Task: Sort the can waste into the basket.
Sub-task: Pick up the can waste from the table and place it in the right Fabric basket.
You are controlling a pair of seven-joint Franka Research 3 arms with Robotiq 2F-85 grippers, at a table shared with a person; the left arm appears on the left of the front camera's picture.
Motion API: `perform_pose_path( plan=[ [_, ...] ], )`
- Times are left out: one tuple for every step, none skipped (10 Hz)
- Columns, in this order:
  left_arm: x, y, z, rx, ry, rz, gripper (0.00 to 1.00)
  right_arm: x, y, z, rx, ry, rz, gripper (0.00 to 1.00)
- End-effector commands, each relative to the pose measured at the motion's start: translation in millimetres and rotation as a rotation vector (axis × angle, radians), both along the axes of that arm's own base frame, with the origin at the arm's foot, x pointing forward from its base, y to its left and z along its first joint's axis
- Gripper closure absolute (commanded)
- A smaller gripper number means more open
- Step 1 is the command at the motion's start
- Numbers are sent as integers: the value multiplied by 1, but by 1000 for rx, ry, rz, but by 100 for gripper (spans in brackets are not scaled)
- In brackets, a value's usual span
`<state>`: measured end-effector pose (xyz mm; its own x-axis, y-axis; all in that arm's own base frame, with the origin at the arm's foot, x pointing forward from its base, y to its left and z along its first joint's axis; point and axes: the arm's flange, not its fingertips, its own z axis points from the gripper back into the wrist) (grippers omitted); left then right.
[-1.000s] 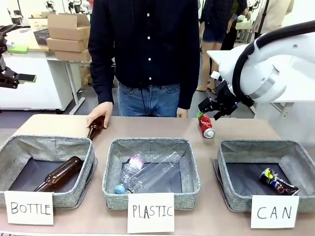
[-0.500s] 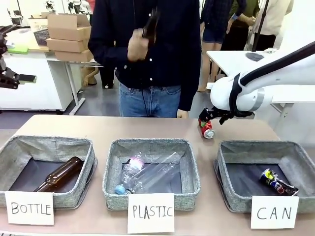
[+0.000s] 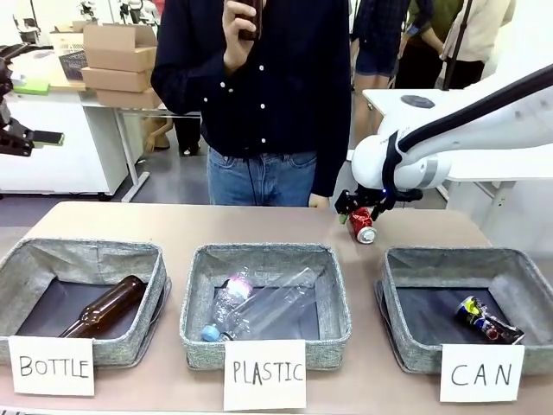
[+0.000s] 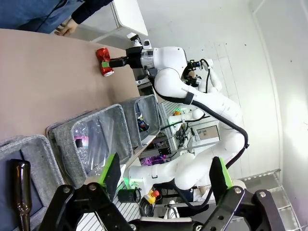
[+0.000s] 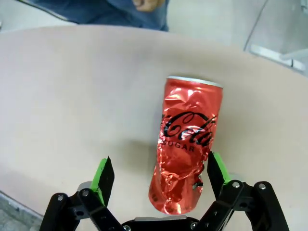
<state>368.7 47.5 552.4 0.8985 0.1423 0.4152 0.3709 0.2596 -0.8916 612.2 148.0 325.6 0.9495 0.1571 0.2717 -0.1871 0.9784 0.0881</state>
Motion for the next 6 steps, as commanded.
perform_pose_path(
  plan=[
    [-1,-1,1,-14,-18,7,4,5,4,-1,-45,9,-50,0],
    [-1,-1,1,-14,-18,7,4,4,3,-3,-45,19,-49,0],
    [-1,-1,1,-14,-18,7,4,3,3,-5,-50,24,-49,0],
    [-1,-1,1,-14,-18,7,4,2,3,-8,-57,30,-52,0],
    [-1,-1,1,-14,-18,7,4,2,3,-11,-78,35,-70,8],
    [-1,-1,1,-14,-18,7,4,1,4,-14,-92,45,-73,60]
  ],
)
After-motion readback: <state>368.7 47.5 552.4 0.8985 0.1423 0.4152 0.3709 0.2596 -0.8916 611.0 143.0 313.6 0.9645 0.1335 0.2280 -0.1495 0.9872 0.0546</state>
